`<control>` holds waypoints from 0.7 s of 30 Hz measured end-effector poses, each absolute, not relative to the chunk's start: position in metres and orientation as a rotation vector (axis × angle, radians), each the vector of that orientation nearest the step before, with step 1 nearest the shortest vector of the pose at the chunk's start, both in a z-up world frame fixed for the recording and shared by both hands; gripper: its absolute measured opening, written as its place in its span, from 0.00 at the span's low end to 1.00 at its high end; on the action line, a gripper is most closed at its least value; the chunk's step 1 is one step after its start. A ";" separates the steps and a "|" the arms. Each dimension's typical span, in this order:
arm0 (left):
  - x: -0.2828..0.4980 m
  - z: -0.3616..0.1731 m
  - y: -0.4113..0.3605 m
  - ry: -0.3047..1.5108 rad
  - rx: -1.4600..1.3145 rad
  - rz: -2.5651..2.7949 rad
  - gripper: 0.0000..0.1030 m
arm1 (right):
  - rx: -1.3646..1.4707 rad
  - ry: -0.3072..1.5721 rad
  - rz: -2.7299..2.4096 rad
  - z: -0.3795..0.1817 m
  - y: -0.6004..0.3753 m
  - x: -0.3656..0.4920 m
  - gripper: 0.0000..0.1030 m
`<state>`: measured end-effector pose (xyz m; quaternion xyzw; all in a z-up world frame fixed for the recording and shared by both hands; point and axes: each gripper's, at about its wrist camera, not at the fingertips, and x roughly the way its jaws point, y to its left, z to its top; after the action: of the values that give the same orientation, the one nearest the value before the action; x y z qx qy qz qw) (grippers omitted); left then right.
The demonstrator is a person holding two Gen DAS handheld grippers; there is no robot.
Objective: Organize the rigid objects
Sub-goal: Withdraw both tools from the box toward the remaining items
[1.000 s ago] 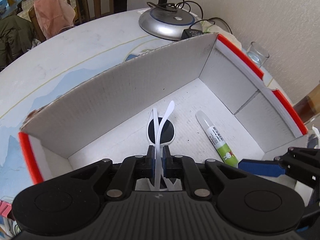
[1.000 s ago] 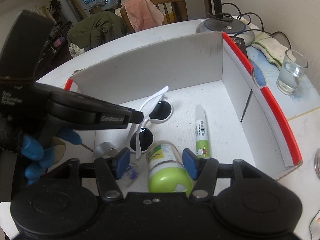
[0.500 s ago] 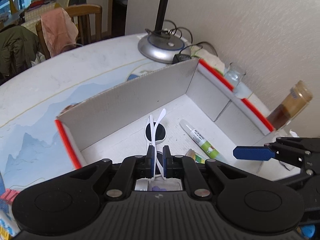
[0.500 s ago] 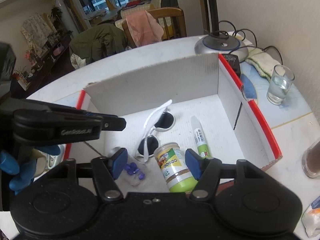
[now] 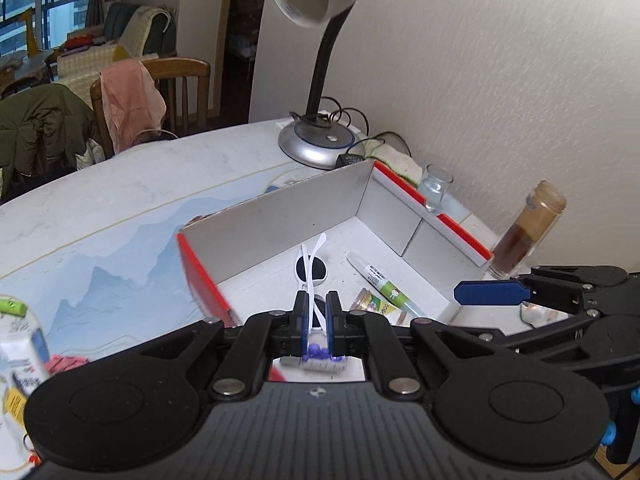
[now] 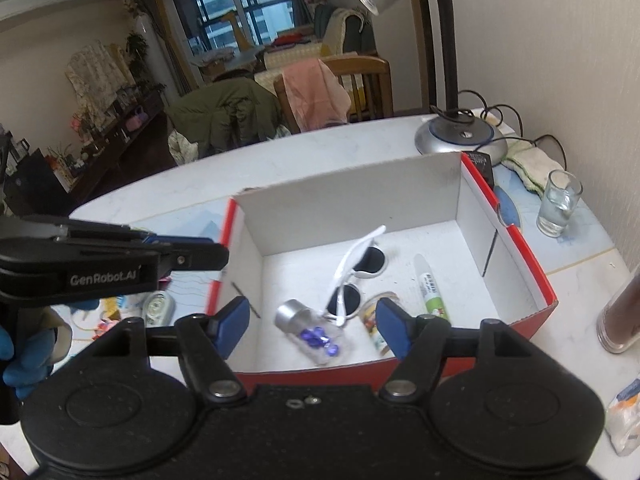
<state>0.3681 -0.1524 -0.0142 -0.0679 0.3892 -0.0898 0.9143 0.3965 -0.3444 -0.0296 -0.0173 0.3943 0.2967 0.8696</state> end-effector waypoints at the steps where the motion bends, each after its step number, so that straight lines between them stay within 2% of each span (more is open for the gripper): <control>1: 0.361 -0.012 -0.150 0.792 -0.135 -0.183 0.07 | -0.033 0.817 0.623 -0.027 -0.343 0.392 0.68; 13: 0.289 0.009 -0.122 0.710 -0.115 -0.154 0.07 | -0.001 0.742 0.671 -0.008 -0.318 0.338 0.75; 21: 0.235 0.002 -0.092 0.705 -0.136 -0.132 0.08 | -0.002 0.698 0.669 -0.006 -0.298 0.300 0.81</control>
<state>0.2352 -0.0917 0.0017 -0.0663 0.3447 -0.0644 0.9341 0.2999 -0.2982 -0.0059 -0.0009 0.3353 0.3214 0.8856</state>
